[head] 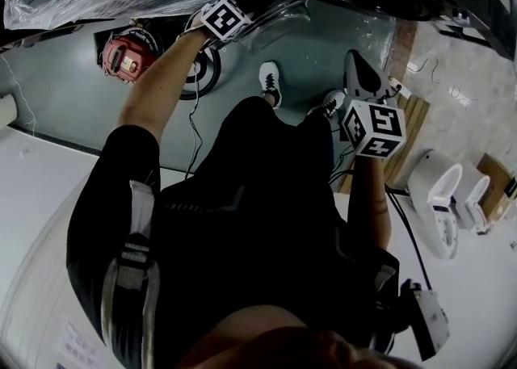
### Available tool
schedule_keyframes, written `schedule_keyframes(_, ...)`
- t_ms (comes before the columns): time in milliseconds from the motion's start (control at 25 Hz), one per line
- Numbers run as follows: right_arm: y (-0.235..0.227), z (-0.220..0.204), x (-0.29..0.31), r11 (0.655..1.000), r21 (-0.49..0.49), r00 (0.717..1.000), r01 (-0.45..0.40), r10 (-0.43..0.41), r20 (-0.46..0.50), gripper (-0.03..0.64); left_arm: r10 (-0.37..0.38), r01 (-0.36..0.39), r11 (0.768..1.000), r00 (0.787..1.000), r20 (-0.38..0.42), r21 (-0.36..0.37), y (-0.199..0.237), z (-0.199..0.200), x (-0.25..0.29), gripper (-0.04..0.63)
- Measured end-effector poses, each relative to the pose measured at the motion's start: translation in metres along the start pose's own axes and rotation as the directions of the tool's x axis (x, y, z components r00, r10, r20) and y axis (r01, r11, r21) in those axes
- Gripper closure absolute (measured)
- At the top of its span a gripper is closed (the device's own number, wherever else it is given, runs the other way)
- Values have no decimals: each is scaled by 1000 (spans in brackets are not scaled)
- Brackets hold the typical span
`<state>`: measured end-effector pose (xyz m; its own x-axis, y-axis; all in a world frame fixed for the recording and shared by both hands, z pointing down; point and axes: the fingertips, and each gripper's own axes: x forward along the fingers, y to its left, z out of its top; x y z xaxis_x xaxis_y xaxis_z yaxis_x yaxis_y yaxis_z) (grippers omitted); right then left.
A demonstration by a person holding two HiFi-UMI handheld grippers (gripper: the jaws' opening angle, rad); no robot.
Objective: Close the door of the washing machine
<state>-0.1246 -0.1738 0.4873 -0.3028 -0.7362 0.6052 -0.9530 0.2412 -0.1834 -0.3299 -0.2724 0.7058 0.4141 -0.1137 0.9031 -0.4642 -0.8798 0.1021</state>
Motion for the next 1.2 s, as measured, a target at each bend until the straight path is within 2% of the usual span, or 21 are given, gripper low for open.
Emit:
schedule_keyframes(280, -18, -19, -15, 1000, 12, 1000, -1, 1, -15, 611, -3, 5, 998, 1000, 19, -69, -35, 3, 4, 466)
schedule_keyframes(840, -75, -62, -50, 998, 62, 998, 13, -10, -57, 612, 9, -10, 990, 1000, -4, -138, -105, 27, 23, 459)
schedule_keyframes(1200, -104, -91, -67, 997, 83, 996, 2, 5, -93, 612, 79, -73, 975, 997, 22, -211, -141, 47, 36, 449)
